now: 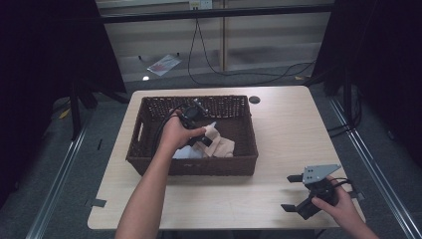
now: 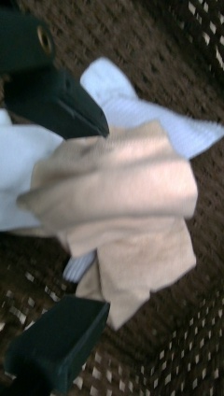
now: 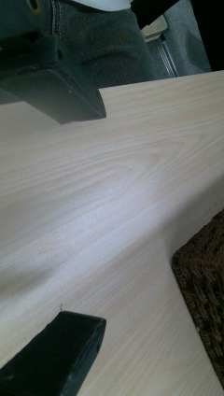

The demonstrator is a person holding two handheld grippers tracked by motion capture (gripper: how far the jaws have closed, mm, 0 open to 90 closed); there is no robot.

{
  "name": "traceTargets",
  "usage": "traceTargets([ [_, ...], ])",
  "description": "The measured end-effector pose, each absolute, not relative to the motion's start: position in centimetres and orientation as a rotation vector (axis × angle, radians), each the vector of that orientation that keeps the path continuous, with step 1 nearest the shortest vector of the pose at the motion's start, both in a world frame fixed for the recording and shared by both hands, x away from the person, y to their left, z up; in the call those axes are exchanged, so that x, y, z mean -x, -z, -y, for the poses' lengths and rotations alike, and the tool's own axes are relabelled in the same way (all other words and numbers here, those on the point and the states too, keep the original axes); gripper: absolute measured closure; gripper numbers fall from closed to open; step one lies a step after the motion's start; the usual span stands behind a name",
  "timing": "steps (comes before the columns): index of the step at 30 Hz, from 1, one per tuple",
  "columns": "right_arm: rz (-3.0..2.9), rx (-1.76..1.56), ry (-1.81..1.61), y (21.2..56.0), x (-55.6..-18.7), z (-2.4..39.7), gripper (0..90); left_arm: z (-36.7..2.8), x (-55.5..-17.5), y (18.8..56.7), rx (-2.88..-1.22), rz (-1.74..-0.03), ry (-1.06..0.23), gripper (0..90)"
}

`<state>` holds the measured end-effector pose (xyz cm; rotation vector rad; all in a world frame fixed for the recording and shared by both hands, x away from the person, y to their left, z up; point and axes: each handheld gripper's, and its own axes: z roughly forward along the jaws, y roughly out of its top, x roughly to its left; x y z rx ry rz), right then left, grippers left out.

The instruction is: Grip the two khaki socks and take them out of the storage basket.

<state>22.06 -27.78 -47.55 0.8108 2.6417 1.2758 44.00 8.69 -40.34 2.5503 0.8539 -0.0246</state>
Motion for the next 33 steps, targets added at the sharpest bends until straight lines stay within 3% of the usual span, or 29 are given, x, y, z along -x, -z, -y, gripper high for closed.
traceTargets([
  [1,-2.641,-0.811,-1.277,47.6,-22.1,27.8,2.1,-8.7,-44.2,40.5,-2.554,-0.867,0.018,17.6],
  [2,-2.64,-0.814,-1.275,47.6,-22.0,27.7,2.1,-8.7,-44.4,40.6,-2.56,-0.875,0.011,25.2],
  [10,-2.643,-0.811,-1.277,47.6,-22.0,27.8,2.1,-8.8,-45.0,41.3,-2.564,-0.911,0.014,56.5],
  [13,-2.643,-0.809,-1.276,47.5,-22.1,27.8,2.1,-8.9,-45.0,41.2,-2.563,-0.918,0.023,76.6],
  [15,-2.643,-0.808,-1.277,47.5,-22.1,27.8,2.1,-9.0,-44.8,40.8,-2.543,-0.935,0.049,81.6],
  [33,-2.641,-0.811,-1.275,47.6,-22.1,27.8,2.1,-11.0,-42.9,34.6,-2.533,-0.958,0.175,83.5],
])
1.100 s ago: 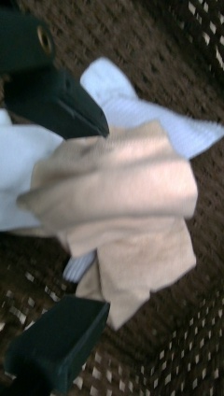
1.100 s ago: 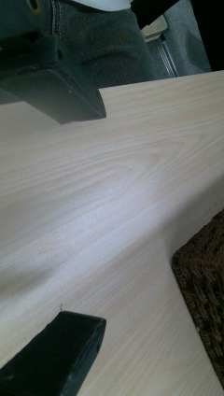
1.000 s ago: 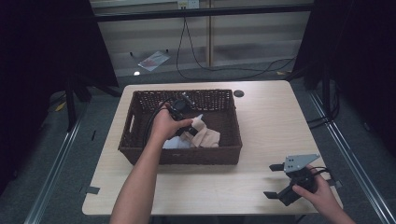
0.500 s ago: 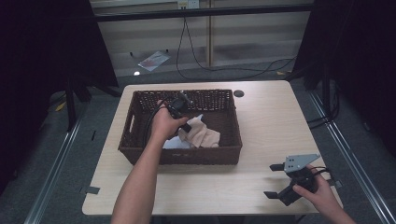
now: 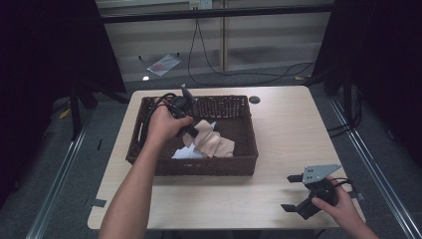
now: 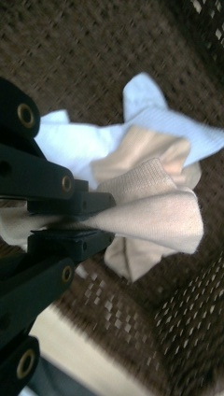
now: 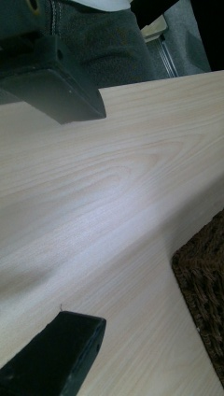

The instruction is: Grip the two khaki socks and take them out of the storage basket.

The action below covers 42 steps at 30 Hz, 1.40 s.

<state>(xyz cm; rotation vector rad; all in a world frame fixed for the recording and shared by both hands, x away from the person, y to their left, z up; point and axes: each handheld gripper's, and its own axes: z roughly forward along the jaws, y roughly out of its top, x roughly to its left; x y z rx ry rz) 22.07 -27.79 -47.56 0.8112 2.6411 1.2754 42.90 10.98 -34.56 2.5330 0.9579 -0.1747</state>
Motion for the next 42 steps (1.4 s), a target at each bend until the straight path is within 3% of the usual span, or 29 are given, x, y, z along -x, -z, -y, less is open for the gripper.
traceTargets([
  [19,-2.643,-0.812,-1.277,47.5,-22.0,27.8,2.1,-10.6,-39.4,30.5,-2.546,-0.842,0.264,83.5],
  [42,-2.643,-0.808,-1.274,47.5,-22.0,27.7,2.2,-9.7,-35.7,30.5,-2.581,-0.667,0.361,83.4],
])
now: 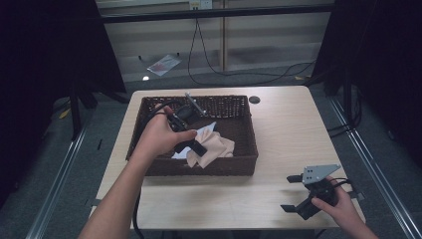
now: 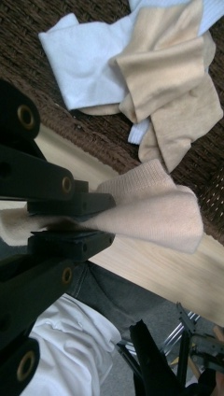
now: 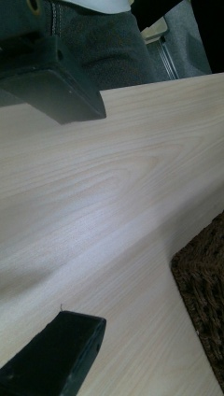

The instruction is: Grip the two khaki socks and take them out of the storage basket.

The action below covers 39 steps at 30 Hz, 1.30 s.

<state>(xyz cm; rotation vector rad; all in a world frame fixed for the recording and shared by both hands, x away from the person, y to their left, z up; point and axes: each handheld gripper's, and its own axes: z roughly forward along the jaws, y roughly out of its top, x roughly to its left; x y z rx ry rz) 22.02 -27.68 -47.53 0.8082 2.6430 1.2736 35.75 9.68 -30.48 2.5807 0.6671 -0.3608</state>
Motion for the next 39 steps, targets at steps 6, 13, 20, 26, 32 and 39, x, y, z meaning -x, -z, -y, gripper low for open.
traceTargets([
  [6,-2.643,-0.809,-1.273,47.5,-22.0,27.7,2.2,-9.5,-35.2,30.8,-2.591,-0.632,0.362,83.5],
  [13,-2.645,-0.807,-1.273,47.5,-22.0,27.7,2.2,-9.3,-34.6,31.3,-2.606,-0.596,0.379,83.4],
  [20,-2.645,-0.807,-1.272,47.5,-22.0,27.7,2.2,-8.6,-33.9,31.9,-2.609,-0.555,0.39,83.5],
  [26,-2.643,-0.806,-1.275,47.5,-22.0,27.7,2.2,-8.2,-33.5,32.5,-2.605,-0.546,0.402,83.4],
  [32,-2.644,-0.806,-1.274,47.5,-22.0,27.7,2.2,-7.7,-33.4,33.8,-2.636,-0.532,0.395,83.4],
  [39,-2.644,-0.805,-1.275,47.5,-22.0,27.7,2.2,-7.5,-33.3,35.2,-2.648,-0.519,0.396,83.3],
])
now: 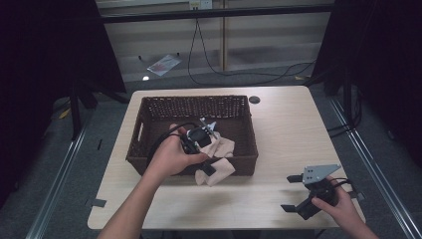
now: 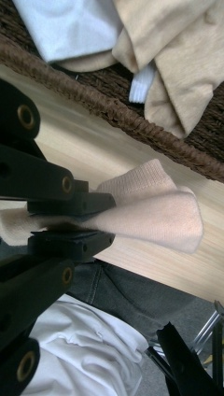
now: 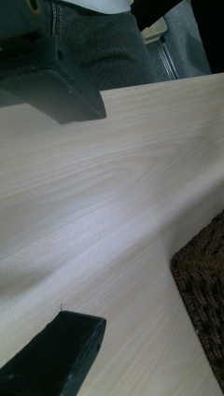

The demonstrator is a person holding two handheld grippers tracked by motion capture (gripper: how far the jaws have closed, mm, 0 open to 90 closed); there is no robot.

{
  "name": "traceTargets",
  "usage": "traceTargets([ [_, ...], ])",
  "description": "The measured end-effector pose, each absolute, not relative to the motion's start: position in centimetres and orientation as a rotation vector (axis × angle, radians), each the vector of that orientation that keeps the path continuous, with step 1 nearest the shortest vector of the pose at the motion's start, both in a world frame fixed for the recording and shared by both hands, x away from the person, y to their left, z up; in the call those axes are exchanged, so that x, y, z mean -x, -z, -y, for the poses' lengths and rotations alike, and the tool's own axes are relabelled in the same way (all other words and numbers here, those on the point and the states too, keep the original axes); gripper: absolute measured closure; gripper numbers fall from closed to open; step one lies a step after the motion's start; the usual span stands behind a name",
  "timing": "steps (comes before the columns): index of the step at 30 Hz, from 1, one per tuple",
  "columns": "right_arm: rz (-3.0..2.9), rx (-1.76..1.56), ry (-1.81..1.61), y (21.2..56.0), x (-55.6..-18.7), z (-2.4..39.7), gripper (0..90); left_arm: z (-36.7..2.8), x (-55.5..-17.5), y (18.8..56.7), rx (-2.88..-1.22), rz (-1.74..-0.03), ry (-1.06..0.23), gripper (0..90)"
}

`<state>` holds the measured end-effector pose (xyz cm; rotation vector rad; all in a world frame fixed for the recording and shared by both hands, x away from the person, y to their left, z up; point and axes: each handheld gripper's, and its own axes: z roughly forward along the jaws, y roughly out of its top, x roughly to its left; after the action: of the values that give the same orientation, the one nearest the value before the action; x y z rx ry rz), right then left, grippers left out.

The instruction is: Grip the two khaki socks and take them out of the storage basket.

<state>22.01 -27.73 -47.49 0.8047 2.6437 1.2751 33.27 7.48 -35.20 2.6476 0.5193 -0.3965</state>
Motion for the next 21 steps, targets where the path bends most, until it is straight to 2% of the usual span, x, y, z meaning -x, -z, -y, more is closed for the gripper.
traceTargets([
  [21,-2.645,-0.803,-1.274,47.5,-22.0,27.7,2.2,-7.0,-32.7,39.0,-2.659,-0.538,0.376,82.3],
])
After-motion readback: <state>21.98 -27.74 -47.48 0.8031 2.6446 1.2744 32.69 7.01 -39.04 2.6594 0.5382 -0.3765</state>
